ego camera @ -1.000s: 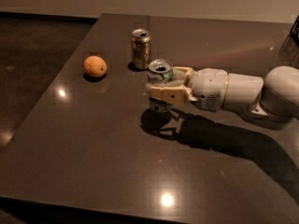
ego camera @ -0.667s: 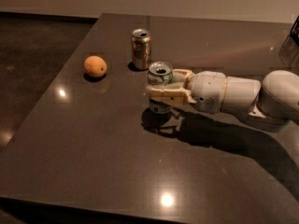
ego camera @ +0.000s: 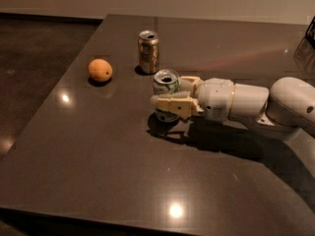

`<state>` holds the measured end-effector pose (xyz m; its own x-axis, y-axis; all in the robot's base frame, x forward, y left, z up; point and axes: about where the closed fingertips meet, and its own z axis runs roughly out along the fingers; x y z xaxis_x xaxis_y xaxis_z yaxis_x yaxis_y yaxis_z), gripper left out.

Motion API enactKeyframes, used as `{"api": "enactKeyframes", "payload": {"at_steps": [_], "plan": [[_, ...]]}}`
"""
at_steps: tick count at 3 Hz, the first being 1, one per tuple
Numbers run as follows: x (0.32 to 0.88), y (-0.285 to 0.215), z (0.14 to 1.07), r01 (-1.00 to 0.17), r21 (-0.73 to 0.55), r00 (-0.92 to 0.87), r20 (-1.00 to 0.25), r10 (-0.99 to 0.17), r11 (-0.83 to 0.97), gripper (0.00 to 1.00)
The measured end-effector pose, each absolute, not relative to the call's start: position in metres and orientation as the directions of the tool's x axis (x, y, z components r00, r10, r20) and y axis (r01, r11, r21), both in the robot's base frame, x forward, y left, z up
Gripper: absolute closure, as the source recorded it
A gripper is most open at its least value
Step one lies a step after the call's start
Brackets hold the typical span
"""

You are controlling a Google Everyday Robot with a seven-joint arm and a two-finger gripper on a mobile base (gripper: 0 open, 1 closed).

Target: Place 7up can upright

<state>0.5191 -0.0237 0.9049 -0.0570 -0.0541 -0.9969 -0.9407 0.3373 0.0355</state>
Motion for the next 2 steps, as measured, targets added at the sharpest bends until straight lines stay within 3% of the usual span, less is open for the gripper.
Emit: {"api": "enactKeyframes", "payload": {"at_steps": [1,2], "plan": [[0.5188,-0.0218,0.9051,-0.942,0.032,-0.055,-0.997,-0.058,0.335,0.00],[0.5187,-0.0217,0.9051,-0.942,0.032,-0.055,-0.997,-0.058,0.335,0.00]]}}
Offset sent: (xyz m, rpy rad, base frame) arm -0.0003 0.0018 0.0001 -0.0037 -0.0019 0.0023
